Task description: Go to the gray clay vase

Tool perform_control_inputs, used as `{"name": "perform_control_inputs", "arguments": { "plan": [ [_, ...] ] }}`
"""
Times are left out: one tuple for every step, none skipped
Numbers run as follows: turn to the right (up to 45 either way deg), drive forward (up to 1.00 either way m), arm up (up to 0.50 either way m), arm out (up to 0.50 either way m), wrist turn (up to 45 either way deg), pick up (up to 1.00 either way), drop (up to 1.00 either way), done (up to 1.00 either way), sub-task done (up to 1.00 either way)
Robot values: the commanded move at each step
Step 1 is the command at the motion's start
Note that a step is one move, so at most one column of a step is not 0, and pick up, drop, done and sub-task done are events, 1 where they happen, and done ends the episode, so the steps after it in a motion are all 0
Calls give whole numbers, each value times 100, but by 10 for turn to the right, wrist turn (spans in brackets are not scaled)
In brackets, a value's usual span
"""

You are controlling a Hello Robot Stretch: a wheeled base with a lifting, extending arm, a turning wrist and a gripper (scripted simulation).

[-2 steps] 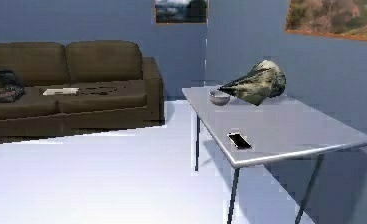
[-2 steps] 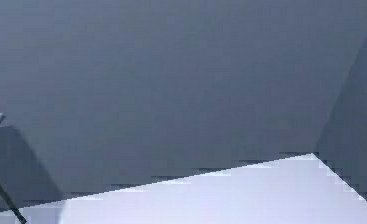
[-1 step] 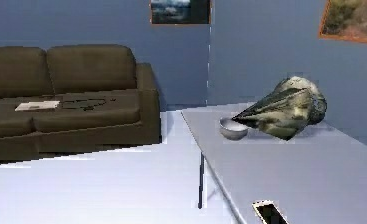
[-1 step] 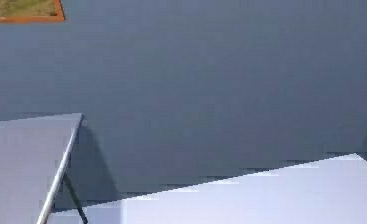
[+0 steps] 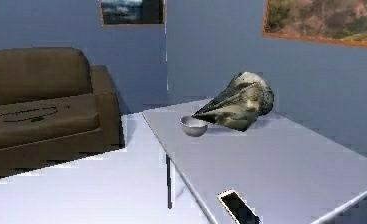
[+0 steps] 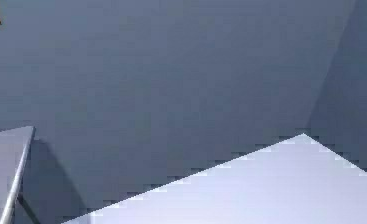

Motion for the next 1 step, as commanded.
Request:
{"name": "perform_control_inputs", "arguments": {
  "plan": [
    [0,0,0,0,0,0,0,100,0]
  ]
}}
